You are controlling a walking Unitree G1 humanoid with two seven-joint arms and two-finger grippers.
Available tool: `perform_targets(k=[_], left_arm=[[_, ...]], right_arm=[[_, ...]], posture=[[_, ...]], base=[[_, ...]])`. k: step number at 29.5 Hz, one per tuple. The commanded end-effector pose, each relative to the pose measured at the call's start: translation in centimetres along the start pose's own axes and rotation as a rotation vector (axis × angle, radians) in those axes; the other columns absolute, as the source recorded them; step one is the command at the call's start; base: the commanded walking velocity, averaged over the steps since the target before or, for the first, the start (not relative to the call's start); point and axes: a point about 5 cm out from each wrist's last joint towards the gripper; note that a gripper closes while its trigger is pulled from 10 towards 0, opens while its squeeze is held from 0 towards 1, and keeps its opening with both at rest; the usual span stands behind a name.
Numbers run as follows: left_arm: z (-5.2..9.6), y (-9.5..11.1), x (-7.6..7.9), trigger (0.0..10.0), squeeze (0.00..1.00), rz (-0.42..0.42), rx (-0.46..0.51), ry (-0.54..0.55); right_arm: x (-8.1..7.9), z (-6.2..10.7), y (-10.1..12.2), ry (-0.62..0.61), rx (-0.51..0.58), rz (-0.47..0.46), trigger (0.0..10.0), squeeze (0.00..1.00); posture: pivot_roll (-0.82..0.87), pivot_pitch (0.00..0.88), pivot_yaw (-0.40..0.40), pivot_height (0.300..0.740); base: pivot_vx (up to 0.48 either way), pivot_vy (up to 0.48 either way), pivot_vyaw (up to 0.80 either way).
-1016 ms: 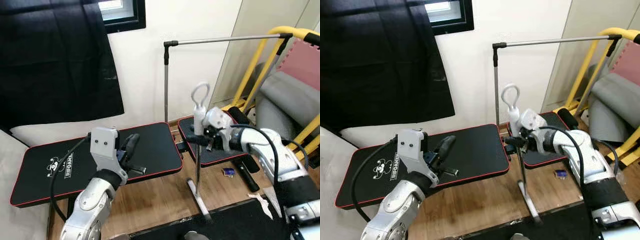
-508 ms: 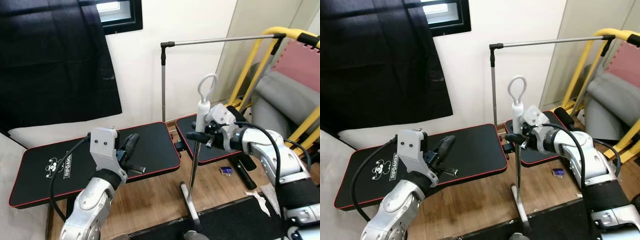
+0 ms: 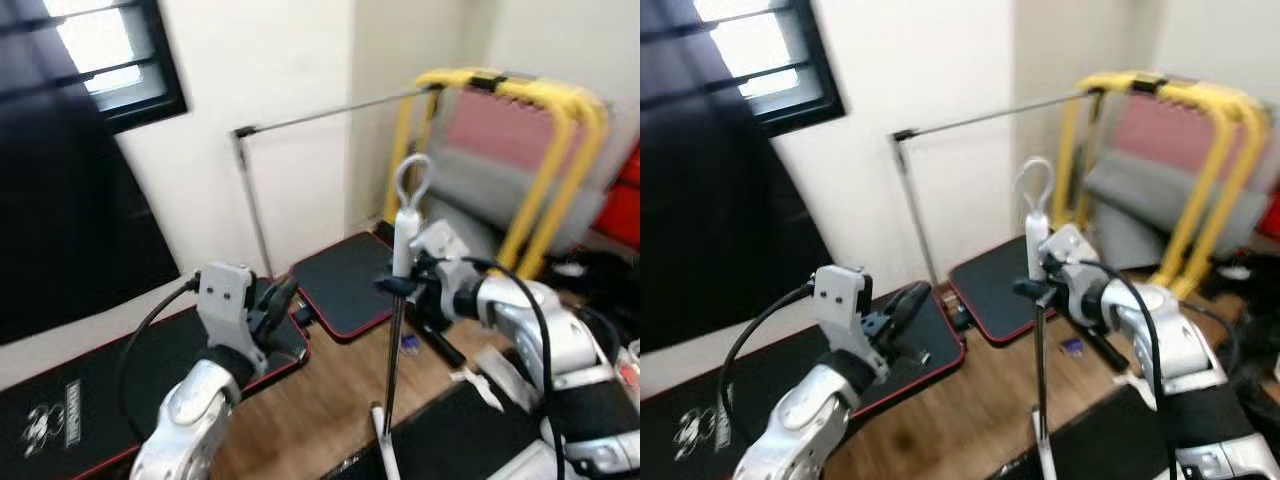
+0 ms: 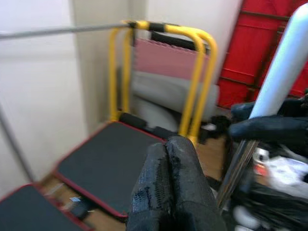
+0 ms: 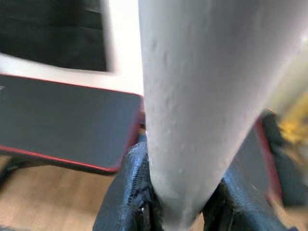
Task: Sweep floor
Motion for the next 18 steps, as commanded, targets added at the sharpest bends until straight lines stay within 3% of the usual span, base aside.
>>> perform_targets(k=[1,18], left_arm=[[0.0,0.0,-0.2,10.0,0.0,-0.02,-0.002,0.001],[-0.2,0.2,-0.3,10.0,0.0,-0.03,0.008,0.012]], right_arm=[[1.2,0.1,1.5,-0.096,0.054,0.033,10.0,0.0],[-0.1,-0.6,4.3,-0.11,0.224,0.06,10.0,0.0]], posture=[[-0.07,0.042,-0.031,0.74],[-0.08,0.036,-0.035,0.74]], base=[[0.0,0.0,-0.8],[0.0,0.0,-0.8]])
Point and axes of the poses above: a point about 5 cm out from each wrist's last joint towards the gripper, its own z axis pointing back from the gripper into the wrist, its own y axis along the axis of the wrist's last joint, x = y × z, and after that the axes turned 12 degrees about z, right-handed
